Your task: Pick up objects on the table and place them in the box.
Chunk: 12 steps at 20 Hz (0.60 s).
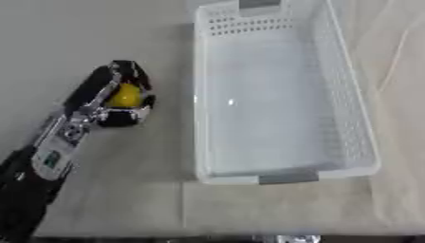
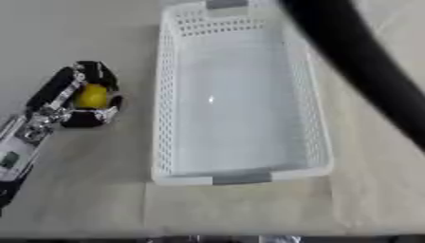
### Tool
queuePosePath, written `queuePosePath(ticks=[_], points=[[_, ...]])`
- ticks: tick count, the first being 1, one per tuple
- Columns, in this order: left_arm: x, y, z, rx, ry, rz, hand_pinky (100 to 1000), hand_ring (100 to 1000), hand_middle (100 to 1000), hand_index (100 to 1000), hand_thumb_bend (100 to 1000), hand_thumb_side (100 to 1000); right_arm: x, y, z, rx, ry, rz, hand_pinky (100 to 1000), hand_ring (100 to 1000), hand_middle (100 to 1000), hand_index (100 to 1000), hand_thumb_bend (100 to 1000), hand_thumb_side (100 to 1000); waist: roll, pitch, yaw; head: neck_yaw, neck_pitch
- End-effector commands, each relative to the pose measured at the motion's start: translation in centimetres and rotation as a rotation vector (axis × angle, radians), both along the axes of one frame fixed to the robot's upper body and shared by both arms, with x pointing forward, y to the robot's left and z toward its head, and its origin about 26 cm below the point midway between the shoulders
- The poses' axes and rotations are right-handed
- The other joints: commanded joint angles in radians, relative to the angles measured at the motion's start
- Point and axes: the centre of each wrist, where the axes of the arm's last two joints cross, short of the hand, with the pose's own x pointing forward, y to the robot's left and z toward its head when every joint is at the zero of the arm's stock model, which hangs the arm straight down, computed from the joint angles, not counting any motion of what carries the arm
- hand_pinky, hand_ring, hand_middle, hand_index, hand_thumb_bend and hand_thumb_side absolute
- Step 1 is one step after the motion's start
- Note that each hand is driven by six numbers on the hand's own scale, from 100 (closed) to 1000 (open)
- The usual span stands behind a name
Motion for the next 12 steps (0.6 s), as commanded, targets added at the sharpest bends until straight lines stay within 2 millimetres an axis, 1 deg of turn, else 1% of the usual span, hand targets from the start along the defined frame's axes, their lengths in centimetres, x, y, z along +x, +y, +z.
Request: queuePosePath(ticks=[1,2,3,4,5,6,7,8,9,11,12], points=[[-0.1,1.4,0.9,0.041,-0.009,0.026,352,515,562,554,100,100,-0.7,-0.4,0.2,-0.008,0.016,-0.001,510,617,674,719,100,938,-0.005,-0.010,0.003,0.011,-0.006],[-0.2,1.4,0.9,0.046,-0.009,0.029,346,511,550,544,100,100,-0.7,-0.4,0.2,-0.008,0.015,-0.001,510,617,674,719,100,938,-0.005,-0.010,0.004,0.011,-0.005],[-0.2,1.5,1.0,0.050,-0.012,0.033,241,453,471,474,100,100,-0.6,-0.4,0.2,-0.008,0.014,0.000,510,617,674,719,100,938,-0.005,-0.010,0.004,0.011,-0.005],[-0.3,1.6,1.1,0.052,-0.018,0.037,100,340,370,384,100,100,-0.6,-0.4,0.2,-0.008,0.014,0.000,510,617,674,719,100,938,-0.004,-0.010,0.004,0.011,-0.004],[-0.3,1.6,1.3,0.046,-0.028,0.042,100,123,182,198,100,100,-0.6,-0.4,0.2,-0.008,0.014,0.001,510,617,674,719,100,938,-0.004,-0.010,0.004,0.011,-0.004],[-0.3,1.6,1.5,0.038,-0.040,0.047,100,190,247,259,100,100,-0.5,-0.4,0.2,-0.009,0.014,0.001,510,617,674,719,100,938,-0.004,-0.009,0.004,0.011,-0.003],[-0.3,1.6,1.6,0.031,-0.048,0.051,100,100,100,138,118,100,-0.5,-0.4,0.2,-0.009,0.014,0.002,510,617,674,720,100,938,-0.004,-0.010,0.004,0.011,-0.002],[-0.3,1.6,1.6,0.029,-0.052,0.055,100,100,100,142,100,100,-0.5,-0.4,0.2,-0.009,0.014,0.002,510,617,674,720,100,939,-0.004,-0.010,0.004,0.011,-0.002],[-0.3,1.6,1.7,0.028,-0.055,0.060,100,100,100,132,248,100,-0.5,-0.4,0.2,-0.009,0.014,0.003,510,617,674,720,100,938,-0.004,-0.011,0.004,0.010,-0.001],[-0.3,1.8,2.0,0.031,-0.064,0.074,100,100,100,128,352,100,-0.5,-0.5,0.2,-0.009,0.015,0.003,511,617,674,720,100,938,-0.005,-0.012,0.004,0.010,-0.001],[-0.3,1.9,2.1,0.032,-0.069,0.081,100,100,100,128,346,100,-0.6,-0.5,0.2,-0.009,0.015,0.004,510,617,674,720,100,938,-0.006,-0.013,0.005,0.011,0.000]])
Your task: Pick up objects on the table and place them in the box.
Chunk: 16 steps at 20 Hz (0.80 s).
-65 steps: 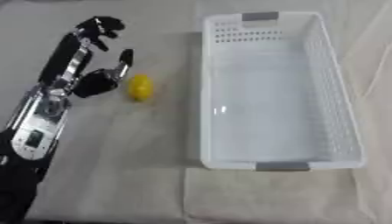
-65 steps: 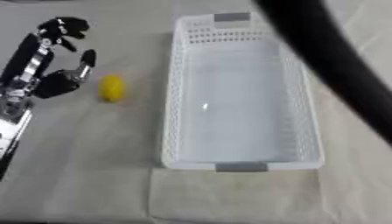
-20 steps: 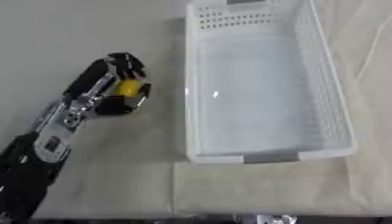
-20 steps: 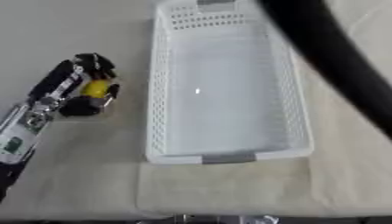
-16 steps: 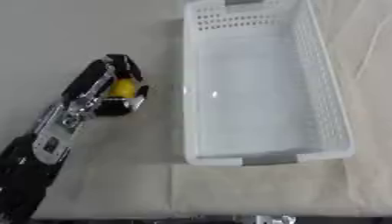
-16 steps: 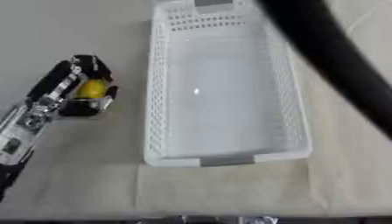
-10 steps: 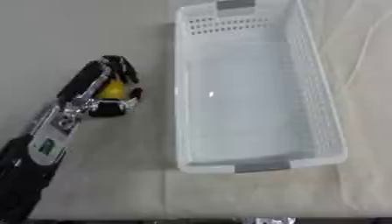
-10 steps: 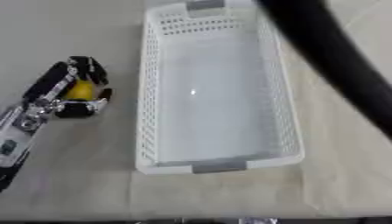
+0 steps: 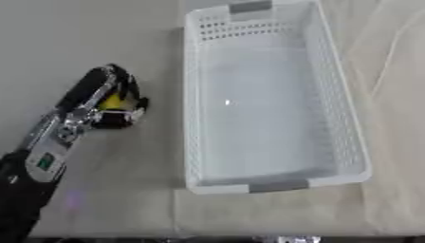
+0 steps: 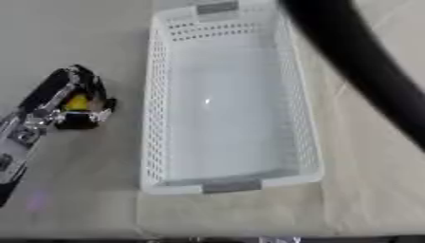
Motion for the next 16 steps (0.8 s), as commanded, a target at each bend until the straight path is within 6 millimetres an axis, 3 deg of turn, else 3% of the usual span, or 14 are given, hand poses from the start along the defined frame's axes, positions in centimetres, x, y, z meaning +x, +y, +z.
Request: queuePosePath(ticks=[1,13,15,16], points=[[0.0,1.1,1.6,0.023,-0.048,0.037,100,100,100,126,410,100,-1.1,-0.4,0.3,-0.007,0.023,-0.007,510,617,674,720,100,937,-0.005,-0.014,0.002,0.010,-0.001],[-0.4,1.9,3.1,-0.069,-0.218,0.098,100,100,100,119,493,100,-1.1,-0.5,0.3,-0.003,0.015,-0.001,510,617,673,720,100,937,-0.019,-0.022,0.001,0.008,0.001],[-0.5,1.8,3.8,-0.121,-0.261,0.102,100,100,100,122,440,100,-1.1,-0.5,0.3,-0.002,0.016,-0.001,510,617,673,720,100,937,-0.020,-0.023,0.002,0.008,0.001],[-0.7,2.3,4.8,-0.150,-0.310,0.130,100,100,100,130,339,100,-1.2,-0.5,0.3,-0.001,0.018,-0.002,510,617,674,720,100,937,-0.020,-0.024,0.004,0.006,0.000]])
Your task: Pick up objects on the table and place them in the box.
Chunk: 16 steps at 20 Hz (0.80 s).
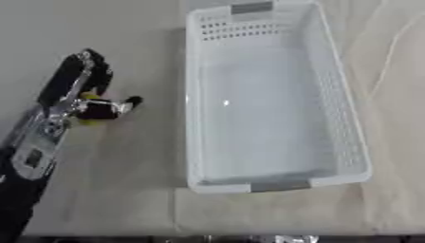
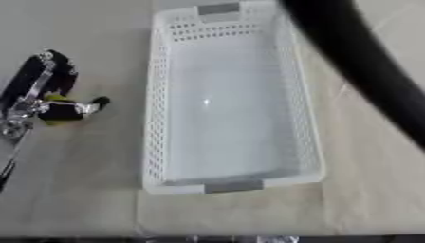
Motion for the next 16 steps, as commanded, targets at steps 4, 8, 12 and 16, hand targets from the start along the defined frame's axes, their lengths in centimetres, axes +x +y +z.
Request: queuePosePath(ticks=[4,8,12,16], points=[[-1.7,2.3,4.3,-0.100,-0.229,0.143,100,354,428,469,100,100,-1.0,-0.5,0.3,-0.007,0.024,-0.005,511,617,674,720,100,937,0.000,-0.017,0.006,0.003,-0.008],[-3.0,2.7,4.0,-0.040,-0.217,0.183,329,564,625,681,202,307,-0.9,-0.3,0.2,-0.007,0.027,-0.003,511,617,674,720,100,937,0.000,-0.013,0.010,0.002,-0.012],[-3.8,3.0,3.3,0.072,-0.133,0.277,444,684,744,814,379,519,-0.9,-0.2,0.2,-0.007,0.027,-0.004,511,617,674,720,100,937,-0.001,-0.011,0.013,0.002,-0.012],[-4.2,2.9,2.6,0.137,-0.053,0.326,463,713,773,833,429,553,-0.8,-0.1,0.2,-0.007,0.025,-0.005,511,617,674,720,100,937,-0.001,-0.009,0.014,0.002,-0.011]])
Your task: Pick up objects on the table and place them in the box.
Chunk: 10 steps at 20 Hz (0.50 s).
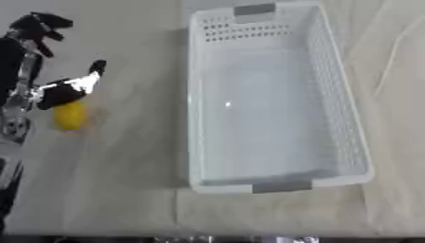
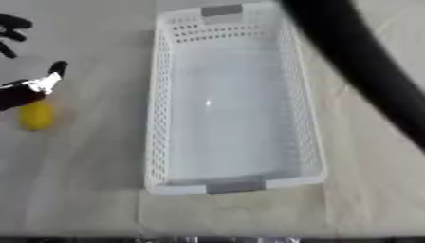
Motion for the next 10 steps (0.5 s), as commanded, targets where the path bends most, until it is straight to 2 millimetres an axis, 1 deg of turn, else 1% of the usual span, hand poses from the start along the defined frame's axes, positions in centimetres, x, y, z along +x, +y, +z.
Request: queuePosePath(ticks=[1,5,7,10], points=[[-0.5,0.3,0.8,0.047,0.013,0.041,462,712,773,831,432,545,-0.8,-0.1,0.2,-0.007,0.017,-0.009,511,617,674,720,100,936,-0.002,-0.009,0.004,0.003,-0.009],[-0.7,0.4,0.2,0.057,0.050,0.062,453,701,768,823,433,529,-0.8,0.0,0.2,-0.007,0.018,-0.010,511,617,674,720,100,937,-0.001,-0.006,0.006,0.006,-0.007],[-0.7,0.4,-0.3,0.062,0.075,0.076,436,689,764,820,429,521,-0.8,0.0,0.2,-0.007,0.017,-0.009,511,617,674,720,100,936,-0.001,-0.005,0.005,0.006,-0.006],[-0.7,0.4,-1.5,0.064,0.122,0.095,417,674,757,813,416,532,-0.7,0.0,0.1,-0.007,0.014,-0.008,511,617,674,720,100,936,-0.002,-0.004,0.004,0.008,-0.005]])
